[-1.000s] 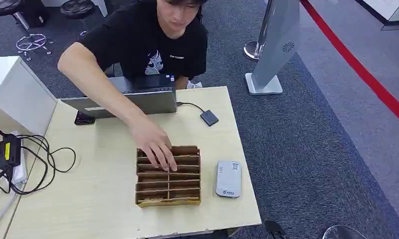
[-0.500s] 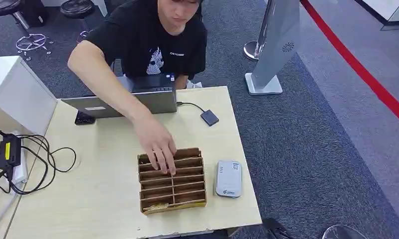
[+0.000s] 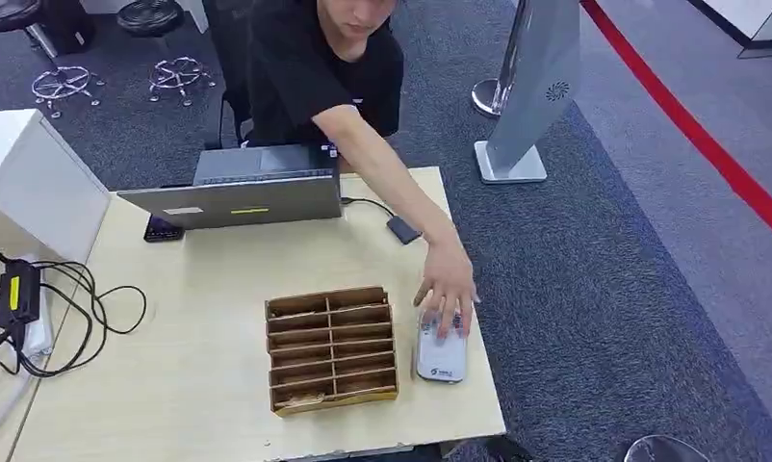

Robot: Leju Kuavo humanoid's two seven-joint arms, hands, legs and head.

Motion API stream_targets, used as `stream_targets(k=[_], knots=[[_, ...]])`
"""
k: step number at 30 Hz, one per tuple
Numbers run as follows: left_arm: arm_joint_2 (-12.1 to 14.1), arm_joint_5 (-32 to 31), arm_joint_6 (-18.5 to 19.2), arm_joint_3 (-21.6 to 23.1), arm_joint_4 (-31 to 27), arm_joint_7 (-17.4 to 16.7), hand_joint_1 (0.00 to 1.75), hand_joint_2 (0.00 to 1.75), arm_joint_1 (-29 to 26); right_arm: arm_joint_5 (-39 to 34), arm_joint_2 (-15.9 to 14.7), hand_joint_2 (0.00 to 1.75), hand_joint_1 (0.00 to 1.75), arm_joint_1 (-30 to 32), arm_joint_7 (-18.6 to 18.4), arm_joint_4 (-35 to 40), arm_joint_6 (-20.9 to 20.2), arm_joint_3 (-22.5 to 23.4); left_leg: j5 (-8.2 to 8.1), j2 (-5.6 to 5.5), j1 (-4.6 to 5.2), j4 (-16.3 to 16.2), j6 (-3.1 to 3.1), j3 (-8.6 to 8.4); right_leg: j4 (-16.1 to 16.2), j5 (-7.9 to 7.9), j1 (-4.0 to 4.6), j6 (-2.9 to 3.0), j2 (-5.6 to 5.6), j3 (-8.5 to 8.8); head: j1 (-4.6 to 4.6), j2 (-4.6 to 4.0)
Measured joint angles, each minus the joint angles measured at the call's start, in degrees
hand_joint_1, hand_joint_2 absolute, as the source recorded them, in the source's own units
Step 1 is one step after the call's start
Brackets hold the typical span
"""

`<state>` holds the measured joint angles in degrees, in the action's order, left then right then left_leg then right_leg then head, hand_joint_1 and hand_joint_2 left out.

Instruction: Pass the card to the sensor for recognition and then transmit it.

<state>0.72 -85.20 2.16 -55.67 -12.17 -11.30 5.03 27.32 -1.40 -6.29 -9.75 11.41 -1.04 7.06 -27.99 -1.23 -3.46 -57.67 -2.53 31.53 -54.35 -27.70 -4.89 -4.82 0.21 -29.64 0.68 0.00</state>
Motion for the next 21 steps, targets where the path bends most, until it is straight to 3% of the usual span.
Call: stream_targets(k=[5, 6, 7, 11, 14, 21], knots=[[0.5, -1.1, 11.1, 0.1, 0.0, 4.1, 0.0, 0.0, 0.1, 4.5, -0.2, 0.0, 0.0, 0.0, 2.7, 0.0, -11.5, 0.2, 0.0, 0.07, -0.03, 0.0, 0.0, 0.0, 0.0, 0.01, 0.03, 0.0, 0.09, 0.02, -0.11, 0.0], [0.3, -1.3, 12.1, 0.2, 0.0, 4.6, 0.0, 0.0, 0.1, 4.9, -0.2, 0.0, 0.0, 0.1, 2.8, 0.0, -11.6, -0.3, 0.0, 0.06, -0.03, 0.0, 0.0, 0.0, 0.0, 0.01, 0.03, 0.0, 0.09, 0.01, -0.09, 0.0], [0.3, -1.2, 11.6, 0.2, 0.0, 4.6, 0.0, 0.0, 0.0, 4.9, -0.1, 0.0, 0.0, 0.1, 2.5, 0.0, -10.4, -0.5, 0.0, 0.05, -0.06, 0.0, 0.0, 0.0, 0.0, 0.01, 0.06, 0.0, 0.07, 0.01, -0.13, 0.0], [0.4, -0.2, 3.2, 0.2, 0.0, 2.4, 0.0, 0.0, 0.0, 0.7, -0.1, 0.0, 0.0, -0.2, 1.3, 0.0, 3.0, 1.4, 0.0, 0.02, -0.03, 0.0, 0.0, 0.01, 0.0, 0.0, 0.03, 0.0, 0.02, 0.03, -0.11, 0.0], [0.3, 0.6, 1.1, 0.1, 0.0, 1.8, 0.0, 0.0, 0.0, -0.8, -0.5, 0.0, 0.0, -0.3, 2.1, 0.1, 4.1, 3.9, 0.0, 0.03, -0.03, 0.0, 0.0, 0.01, 0.0, 0.01, 0.03, -0.01, 0.05, 0.04, -0.13, 0.0], [-0.2, 0.7, 0.7, 0.0, 0.0, 1.8, 0.0, 0.0, 0.0, -1.0, -0.5, 0.0, 0.0, -0.2, 2.5, 0.1, 4.6, 5.8, 0.0, 0.02, -0.04, 0.0, 0.0, 0.0, 0.0, 0.0, 0.04, 0.0, 0.03, 0.02, -0.06, 0.0]])
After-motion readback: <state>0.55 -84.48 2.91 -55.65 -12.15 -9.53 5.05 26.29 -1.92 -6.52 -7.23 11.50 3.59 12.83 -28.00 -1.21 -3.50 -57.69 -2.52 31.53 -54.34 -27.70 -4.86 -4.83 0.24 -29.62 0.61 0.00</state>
